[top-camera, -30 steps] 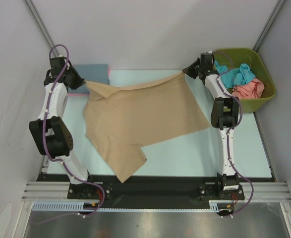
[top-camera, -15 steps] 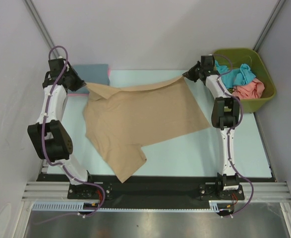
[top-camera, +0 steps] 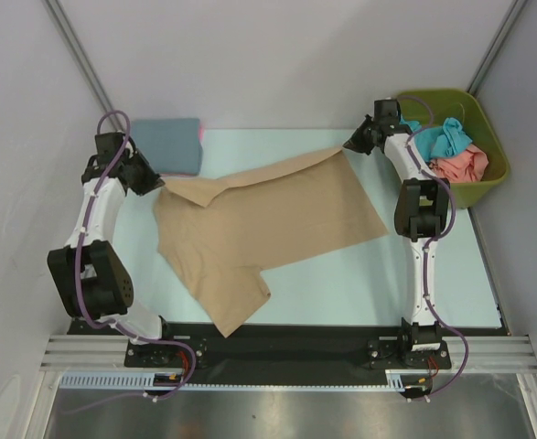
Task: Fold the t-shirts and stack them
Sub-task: Fold the tshirt
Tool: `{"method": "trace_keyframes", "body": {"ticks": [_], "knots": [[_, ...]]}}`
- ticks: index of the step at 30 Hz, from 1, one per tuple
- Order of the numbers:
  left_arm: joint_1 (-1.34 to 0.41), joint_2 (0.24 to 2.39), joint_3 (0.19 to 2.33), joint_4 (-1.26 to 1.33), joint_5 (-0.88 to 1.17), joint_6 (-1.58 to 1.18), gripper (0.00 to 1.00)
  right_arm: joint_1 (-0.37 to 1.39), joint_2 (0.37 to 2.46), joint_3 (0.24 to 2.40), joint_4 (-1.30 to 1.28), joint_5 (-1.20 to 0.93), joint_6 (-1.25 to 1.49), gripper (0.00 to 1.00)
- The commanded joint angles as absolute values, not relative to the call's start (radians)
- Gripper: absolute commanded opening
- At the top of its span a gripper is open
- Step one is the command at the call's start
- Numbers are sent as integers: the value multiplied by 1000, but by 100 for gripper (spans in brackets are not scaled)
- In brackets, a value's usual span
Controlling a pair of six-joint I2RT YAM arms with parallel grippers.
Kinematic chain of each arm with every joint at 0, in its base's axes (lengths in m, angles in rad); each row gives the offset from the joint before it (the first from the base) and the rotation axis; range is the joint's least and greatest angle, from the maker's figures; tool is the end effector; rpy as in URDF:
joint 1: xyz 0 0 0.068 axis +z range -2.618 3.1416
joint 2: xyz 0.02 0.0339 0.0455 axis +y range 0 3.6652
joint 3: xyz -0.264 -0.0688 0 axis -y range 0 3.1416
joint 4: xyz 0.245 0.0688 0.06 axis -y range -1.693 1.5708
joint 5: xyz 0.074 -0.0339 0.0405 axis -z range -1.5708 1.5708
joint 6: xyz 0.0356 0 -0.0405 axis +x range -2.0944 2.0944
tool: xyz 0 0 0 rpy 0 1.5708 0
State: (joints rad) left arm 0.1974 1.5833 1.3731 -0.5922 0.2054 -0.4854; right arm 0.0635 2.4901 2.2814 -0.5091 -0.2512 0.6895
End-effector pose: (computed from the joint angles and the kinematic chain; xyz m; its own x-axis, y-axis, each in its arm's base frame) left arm 0.3457 0.0617 0.3068 -0.5989 -0.5856 -0.5463 -0.3758 0.8079 -0.4540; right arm 0.5621 0.0446 0.2102 -0.6644 0.5752 -0.4772 0.2260 0.7632 0.6053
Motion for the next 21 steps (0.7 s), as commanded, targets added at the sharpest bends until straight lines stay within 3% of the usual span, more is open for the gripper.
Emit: {"method": "trace_keyframes", "body": {"ticks": [1,21], "knots": [[206,1516,1333,-580,213,-468,0,72,2404,2289,-567,-215,612,2],[210,1493,1243,-606,190,-445,0,87,2396,2223,-707,-100,525,2]]}}
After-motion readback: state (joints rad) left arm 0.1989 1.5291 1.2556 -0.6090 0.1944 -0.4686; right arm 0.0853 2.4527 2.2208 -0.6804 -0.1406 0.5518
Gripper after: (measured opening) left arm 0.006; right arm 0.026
